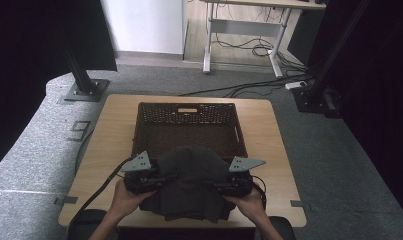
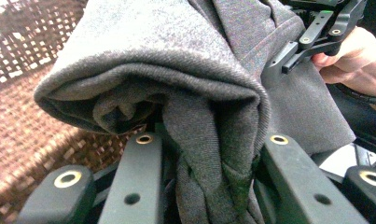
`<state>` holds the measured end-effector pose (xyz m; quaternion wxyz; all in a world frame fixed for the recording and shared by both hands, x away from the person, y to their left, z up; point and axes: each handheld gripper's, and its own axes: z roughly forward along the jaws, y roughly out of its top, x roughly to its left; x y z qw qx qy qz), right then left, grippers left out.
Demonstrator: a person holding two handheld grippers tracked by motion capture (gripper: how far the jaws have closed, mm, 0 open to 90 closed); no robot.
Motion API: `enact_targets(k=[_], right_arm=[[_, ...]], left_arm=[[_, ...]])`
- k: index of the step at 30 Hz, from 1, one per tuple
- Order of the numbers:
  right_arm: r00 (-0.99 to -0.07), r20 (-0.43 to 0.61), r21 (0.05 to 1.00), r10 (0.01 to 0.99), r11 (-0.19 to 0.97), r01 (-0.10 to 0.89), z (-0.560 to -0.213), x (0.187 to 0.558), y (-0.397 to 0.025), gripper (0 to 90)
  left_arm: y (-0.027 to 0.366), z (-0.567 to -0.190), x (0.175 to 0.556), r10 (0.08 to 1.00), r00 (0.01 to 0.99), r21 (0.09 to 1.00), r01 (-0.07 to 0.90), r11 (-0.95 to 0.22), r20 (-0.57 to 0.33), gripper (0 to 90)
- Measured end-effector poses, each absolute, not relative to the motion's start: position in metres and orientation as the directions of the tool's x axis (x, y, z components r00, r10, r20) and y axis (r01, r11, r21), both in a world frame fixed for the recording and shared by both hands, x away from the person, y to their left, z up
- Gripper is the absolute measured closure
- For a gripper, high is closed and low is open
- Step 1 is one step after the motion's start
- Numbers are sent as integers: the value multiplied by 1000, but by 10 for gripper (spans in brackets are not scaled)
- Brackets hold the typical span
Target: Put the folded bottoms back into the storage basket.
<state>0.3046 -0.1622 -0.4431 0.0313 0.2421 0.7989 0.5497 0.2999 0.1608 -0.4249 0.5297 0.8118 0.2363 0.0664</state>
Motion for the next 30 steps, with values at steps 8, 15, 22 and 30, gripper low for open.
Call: enact_targets(k=[8, 15, 22, 30], right_arm=[[-886, 187, 905, 425, 277, 324, -415, 319, -162, 603], [-888, 165, 913, 429, 273, 302, -390, 336, -161, 603], [-888, 135, 921, 440, 276, 276, -369, 357, -157, 603], [-877, 87, 927, 473, 283, 245, -354, 387, -149, 603]], left_arm=[[161, -398, 315, 457, 880, 904, 294, -310, -130, 702], [162, -375, 331, 463, 878, 912, 282, -297, -121, 702], [165, -354, 353, 477, 872, 918, 270, -291, -105, 702], [168, -340, 384, 489, 868, 923, 255, -289, -86, 701]])
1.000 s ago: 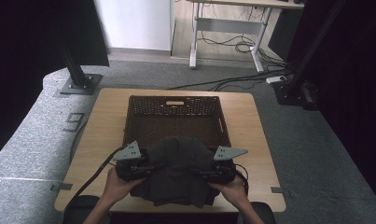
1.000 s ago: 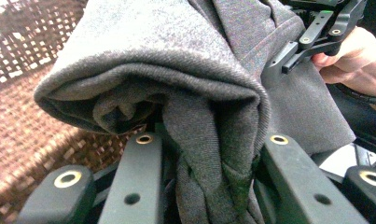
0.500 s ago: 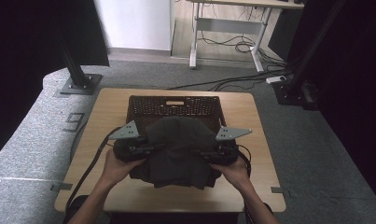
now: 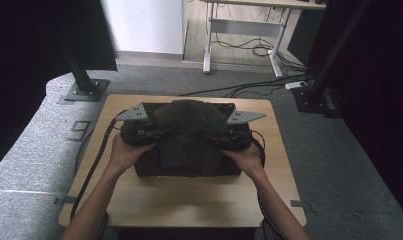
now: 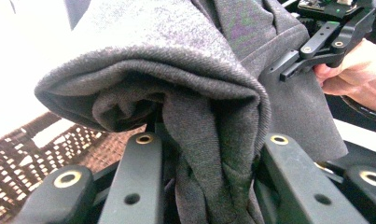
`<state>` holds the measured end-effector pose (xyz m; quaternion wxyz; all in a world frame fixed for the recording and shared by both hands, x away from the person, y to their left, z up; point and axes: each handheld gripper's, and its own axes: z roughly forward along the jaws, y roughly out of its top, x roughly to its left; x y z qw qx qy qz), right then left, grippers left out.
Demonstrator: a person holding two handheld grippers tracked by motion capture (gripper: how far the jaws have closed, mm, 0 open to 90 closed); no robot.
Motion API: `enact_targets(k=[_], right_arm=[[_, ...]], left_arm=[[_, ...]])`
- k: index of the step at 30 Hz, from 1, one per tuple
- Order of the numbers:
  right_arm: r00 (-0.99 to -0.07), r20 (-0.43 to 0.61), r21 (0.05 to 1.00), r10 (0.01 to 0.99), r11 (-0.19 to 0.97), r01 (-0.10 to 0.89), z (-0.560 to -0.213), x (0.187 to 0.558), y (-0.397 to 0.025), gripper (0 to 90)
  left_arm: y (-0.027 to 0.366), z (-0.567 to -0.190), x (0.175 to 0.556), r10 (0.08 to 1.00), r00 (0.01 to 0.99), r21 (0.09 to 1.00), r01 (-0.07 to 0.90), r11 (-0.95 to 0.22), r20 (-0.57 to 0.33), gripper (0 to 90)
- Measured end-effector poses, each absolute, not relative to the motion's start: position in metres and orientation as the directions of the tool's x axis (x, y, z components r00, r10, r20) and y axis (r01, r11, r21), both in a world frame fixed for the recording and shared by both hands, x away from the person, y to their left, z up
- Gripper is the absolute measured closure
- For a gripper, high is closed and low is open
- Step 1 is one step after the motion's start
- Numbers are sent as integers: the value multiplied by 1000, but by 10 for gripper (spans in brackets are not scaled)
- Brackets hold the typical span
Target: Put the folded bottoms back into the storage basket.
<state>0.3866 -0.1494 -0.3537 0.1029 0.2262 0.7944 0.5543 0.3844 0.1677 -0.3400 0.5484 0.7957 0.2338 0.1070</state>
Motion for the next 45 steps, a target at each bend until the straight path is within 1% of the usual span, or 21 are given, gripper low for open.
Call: enact_targets(k=[5, 13, 18, 22, 26, 33, 40, 45], right_arm=[[-868, 67, 927, 492, 290, 236, -351, 406, -145, 603], [-849, 43, 920, 527, 311, 239, -354, 436, -139, 603], [-835, 31, 910, 550, 330, 251, -361, 454, -133, 603], [-825, 32, 897, 565, 347, 272, -372, 467, -129, 603], [-817, 52, 884, 574, 354, 305, -387, 478, -127, 604], [-805, 99, 853, 585, 367, 372, -414, 489, -120, 607], [-809, 143, 822, 570, 387, 418, -427, 489, -108, 607], [-803, 141, 793, 579, 419, 441, -431, 487, -107, 634]], left_arm=[[169, -339, 405, 490, 868, 923, 249, -293, -78, 700], [172, -346, 440, 486, 869, 923, 259, -285, -93, 699], [173, -357, 459, 493, 862, 919, 282, -276, -117, 699], [171, -370, 471, 510, 851, 904, 310, -294, -127, 699], [167, -381, 478, 525, 843, 886, 327, -327, -118, 698], [168, -402, 485, 543, 828, 853, 380, -359, -140, 699], [176, -412, 479, 556, 815, 813, 429, -393, -161, 698], [165, -419, 480, 558, 812, 785, 453, -422, -169, 699]])
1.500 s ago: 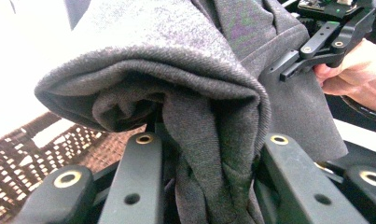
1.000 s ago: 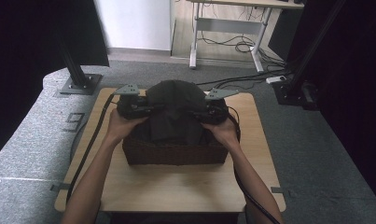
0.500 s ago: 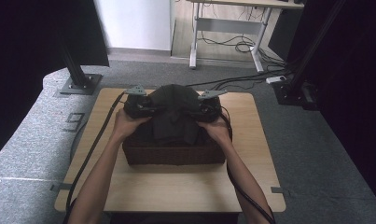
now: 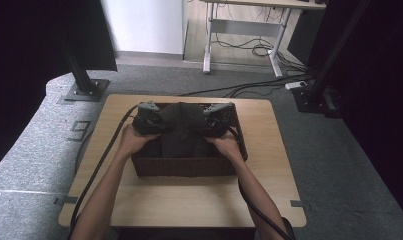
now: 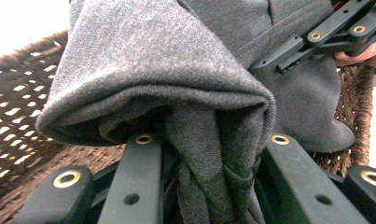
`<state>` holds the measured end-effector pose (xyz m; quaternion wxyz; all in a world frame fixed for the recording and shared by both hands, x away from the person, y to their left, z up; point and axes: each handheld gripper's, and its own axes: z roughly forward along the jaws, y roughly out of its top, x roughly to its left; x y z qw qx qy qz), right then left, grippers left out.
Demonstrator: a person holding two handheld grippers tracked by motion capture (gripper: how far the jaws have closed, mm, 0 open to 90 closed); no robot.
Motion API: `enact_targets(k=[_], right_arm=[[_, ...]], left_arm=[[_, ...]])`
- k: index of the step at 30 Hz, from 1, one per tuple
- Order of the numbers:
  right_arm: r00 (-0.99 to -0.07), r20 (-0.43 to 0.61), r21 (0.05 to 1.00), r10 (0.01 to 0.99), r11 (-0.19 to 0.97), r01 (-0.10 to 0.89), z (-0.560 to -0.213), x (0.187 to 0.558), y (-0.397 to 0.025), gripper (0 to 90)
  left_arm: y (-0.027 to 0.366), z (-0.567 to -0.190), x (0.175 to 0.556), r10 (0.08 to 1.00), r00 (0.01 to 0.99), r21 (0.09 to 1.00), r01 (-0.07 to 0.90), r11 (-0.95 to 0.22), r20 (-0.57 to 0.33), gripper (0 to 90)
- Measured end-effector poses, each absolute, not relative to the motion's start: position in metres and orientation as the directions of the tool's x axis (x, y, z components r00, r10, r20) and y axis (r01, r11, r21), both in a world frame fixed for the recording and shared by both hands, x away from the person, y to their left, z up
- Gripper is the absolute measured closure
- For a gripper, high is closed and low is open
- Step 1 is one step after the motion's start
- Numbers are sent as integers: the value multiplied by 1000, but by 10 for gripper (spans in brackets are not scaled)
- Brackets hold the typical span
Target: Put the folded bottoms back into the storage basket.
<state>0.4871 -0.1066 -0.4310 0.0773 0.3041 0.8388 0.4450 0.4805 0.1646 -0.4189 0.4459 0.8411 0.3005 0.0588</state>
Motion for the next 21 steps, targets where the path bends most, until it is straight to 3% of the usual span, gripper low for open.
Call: enact_targets(k=[9, 15, 19, 21], right_arm=[[-758, 156, 734, 634, 439, 518, -436, 491, -130, 644], [-735, 171, 696, 656, 448, 561, -440, 499, -118, 616], [-691, 179, 660, 700, 435, 612, -446, 507, -118, 553], [-656, 161, 632, 738, 434, 643, -450, 510, -121, 454]], left_arm=[[136, -434, 490, 556, 800, 753, 505, -422, -225, 698], [145, -435, 493, 630, 750, 693, 564, -450, -201, 682], [141, -442, 499, 705, 689, 615, 632, -472, -168, 588], [139, -444, 501, 746, 657, 571, 656, -493, -111, 495]])
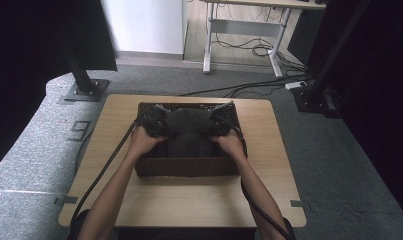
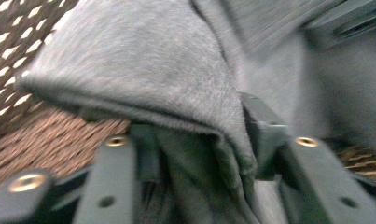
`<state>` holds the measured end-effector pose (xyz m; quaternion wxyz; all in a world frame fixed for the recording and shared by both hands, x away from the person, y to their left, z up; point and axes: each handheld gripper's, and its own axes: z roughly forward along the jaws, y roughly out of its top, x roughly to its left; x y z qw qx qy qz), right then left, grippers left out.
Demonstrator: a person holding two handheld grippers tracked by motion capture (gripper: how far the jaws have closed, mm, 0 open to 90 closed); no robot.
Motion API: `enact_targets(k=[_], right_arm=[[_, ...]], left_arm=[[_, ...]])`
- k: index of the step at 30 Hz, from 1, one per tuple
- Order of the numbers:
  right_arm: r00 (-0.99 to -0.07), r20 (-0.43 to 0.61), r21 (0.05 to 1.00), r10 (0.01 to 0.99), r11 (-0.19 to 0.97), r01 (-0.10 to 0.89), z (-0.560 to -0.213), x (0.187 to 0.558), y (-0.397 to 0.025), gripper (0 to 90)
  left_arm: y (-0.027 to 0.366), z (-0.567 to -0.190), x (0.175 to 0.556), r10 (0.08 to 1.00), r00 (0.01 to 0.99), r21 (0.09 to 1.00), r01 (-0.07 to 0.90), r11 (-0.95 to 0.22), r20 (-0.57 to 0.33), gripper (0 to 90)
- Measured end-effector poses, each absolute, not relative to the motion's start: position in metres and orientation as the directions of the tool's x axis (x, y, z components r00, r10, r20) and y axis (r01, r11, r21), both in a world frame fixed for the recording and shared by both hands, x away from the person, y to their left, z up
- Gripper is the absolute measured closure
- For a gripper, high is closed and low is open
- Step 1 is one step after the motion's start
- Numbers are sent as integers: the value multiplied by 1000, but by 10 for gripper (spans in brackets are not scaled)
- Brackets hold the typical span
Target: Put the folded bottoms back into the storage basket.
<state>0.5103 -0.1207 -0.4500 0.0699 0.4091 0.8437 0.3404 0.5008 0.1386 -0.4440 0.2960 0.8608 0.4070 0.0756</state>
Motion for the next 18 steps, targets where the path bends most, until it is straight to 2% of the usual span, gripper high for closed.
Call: enact_targets(k=[1, 3, 5, 7, 12, 18], right_arm=[[-633, 142, 619, 761, 431, 657, -452, 512, -123, 385], [-604, 115, 625, 789, 415, 661, -452, 513, -128, 311], [-581, 90, 654, 809, 392, 647, -449, 513, -133, 222], [-563, 38, 679, 826, 392, 621, -443, 511, -134, 162], [-567, -4, 708, 824, 403, 580, -430, 507, -138, 135], [-599, 14, 732, 800, 400, 551, -423, 500, -143, 130]], left_arm=[[139, -444, 501, 757, 646, 569, 660, -490, -98, 432], [142, -440, 501, 784, 616, 569, 672, -475, -73, 350], [146, -434, 500, 803, 596, 582, 661, -473, -24, 308], [152, -429, 499, 805, 593, 587, 658, -472, -18, 298], [160, -418, 493, 803, 594, 612, 620, -491, 42, 237], [167, -412, 484, 788, 614, 646, 588, -487, 35, 174]])
